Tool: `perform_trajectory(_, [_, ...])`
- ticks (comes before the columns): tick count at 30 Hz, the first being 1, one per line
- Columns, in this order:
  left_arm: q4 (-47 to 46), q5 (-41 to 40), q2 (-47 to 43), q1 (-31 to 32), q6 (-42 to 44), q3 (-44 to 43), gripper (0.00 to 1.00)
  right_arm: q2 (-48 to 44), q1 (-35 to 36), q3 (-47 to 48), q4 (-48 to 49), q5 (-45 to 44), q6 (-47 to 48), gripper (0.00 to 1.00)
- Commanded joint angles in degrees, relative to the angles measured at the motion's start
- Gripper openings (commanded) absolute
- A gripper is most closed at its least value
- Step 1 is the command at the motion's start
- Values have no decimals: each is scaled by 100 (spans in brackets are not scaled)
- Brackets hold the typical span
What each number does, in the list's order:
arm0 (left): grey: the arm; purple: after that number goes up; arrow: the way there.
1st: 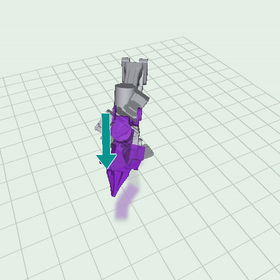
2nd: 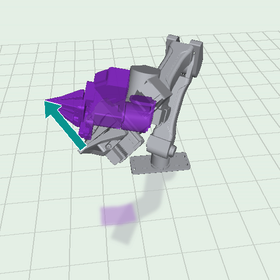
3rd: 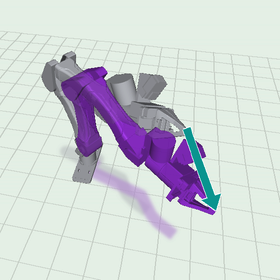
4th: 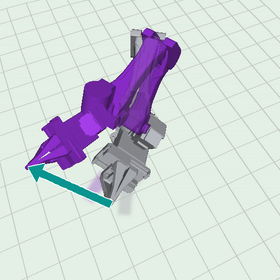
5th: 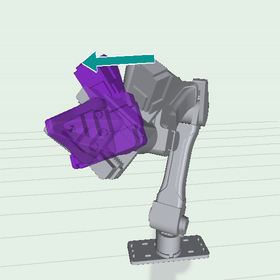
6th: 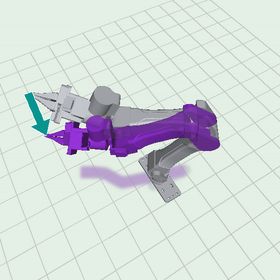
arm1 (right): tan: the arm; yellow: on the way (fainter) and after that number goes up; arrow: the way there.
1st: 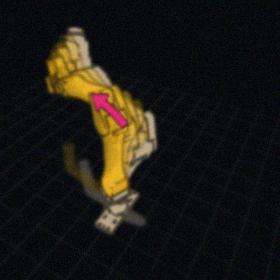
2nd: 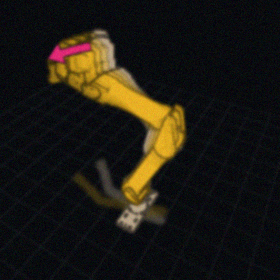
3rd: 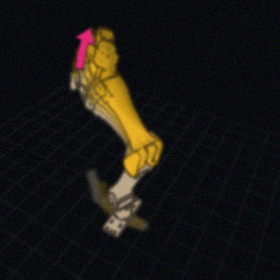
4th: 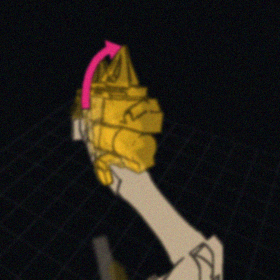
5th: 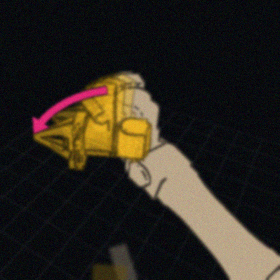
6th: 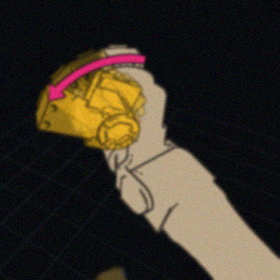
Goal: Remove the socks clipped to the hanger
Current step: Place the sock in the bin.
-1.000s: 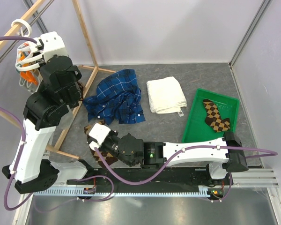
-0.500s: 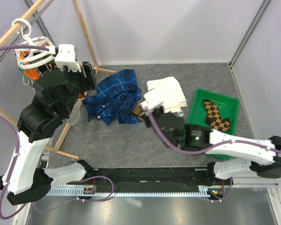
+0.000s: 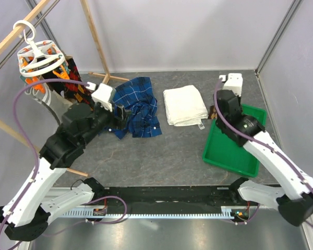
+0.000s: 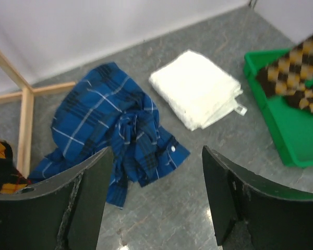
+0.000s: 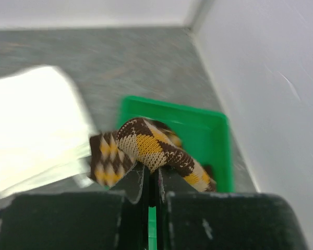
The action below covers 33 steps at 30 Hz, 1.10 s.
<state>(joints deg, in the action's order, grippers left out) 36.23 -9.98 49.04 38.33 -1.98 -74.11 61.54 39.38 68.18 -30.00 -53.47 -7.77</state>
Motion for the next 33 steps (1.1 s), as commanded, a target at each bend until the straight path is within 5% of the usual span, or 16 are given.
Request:
perform_trajectory(1, [-432,172,-122,-1,365,835,77,525,-1980,-532,-288,896,-445,0])
perform_trajectory(9, [-967,-154,-579,8,365,1978,79,1817,-2953,-1167,397,2480,-1042,3])
perform_trajectory(12, [-1012,-451,-571,8,260,2049,79,1792,-2953,-1158,399,2587,-1341,36])
perform_trajectory(20, [-1100,-2894,-211,8,286,2182,80,949,-2681,-464,-24,2859,-1473,81])
perform_trajectory(24, [-934,-4376,307,-9,365,1787,80,596,-2374,-350,406,3614,-1385,84])
perform_trajectory(33, [-951,-5443,1502,-510,769,749,79,578,-1811,-402,1444,4942,-1446,82])
